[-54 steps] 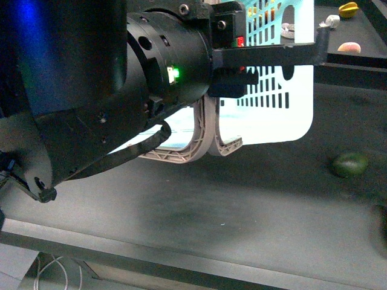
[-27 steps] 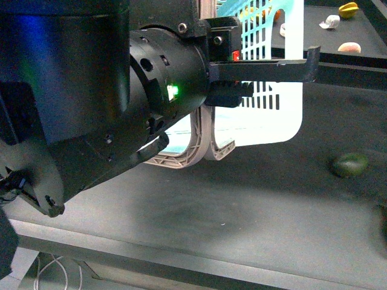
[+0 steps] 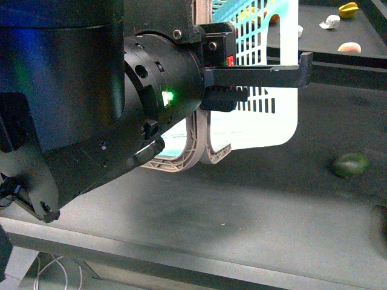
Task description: Pick mango with right arm and hold basket with left
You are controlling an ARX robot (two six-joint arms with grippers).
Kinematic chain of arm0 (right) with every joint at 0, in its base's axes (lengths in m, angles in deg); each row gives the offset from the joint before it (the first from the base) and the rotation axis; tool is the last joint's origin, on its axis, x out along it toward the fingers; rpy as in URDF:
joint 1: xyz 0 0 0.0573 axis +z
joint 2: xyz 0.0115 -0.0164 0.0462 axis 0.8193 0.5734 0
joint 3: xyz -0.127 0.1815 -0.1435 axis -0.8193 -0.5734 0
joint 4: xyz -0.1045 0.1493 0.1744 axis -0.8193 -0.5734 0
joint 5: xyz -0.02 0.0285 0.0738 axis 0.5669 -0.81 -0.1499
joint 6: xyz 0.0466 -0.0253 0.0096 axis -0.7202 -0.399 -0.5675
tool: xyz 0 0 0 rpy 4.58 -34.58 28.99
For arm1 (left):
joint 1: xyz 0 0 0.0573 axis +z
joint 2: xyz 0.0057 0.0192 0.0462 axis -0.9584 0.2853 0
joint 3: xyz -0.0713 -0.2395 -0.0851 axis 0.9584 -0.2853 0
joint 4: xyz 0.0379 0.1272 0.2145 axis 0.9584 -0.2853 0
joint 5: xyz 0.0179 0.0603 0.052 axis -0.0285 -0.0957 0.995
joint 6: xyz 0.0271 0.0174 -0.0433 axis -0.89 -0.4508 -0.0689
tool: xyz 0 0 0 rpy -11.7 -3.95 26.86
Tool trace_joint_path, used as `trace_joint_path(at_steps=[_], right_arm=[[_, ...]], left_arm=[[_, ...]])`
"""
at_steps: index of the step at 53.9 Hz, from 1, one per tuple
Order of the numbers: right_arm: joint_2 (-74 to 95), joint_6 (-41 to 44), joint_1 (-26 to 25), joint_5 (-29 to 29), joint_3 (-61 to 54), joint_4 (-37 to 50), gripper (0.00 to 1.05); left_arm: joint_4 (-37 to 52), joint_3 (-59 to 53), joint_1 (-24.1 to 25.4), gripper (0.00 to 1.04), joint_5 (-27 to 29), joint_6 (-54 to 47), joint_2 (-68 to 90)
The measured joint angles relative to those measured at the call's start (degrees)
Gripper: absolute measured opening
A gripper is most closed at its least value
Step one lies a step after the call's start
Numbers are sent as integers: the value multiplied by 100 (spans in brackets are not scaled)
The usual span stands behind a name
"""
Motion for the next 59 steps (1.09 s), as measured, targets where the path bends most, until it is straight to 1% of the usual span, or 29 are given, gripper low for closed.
trace_joint_path(at_steps=[59], right_arm=[[0, 0, 0, 0, 0, 0, 96]], left_arm=[[0, 0, 0, 5, 7, 0, 0]])
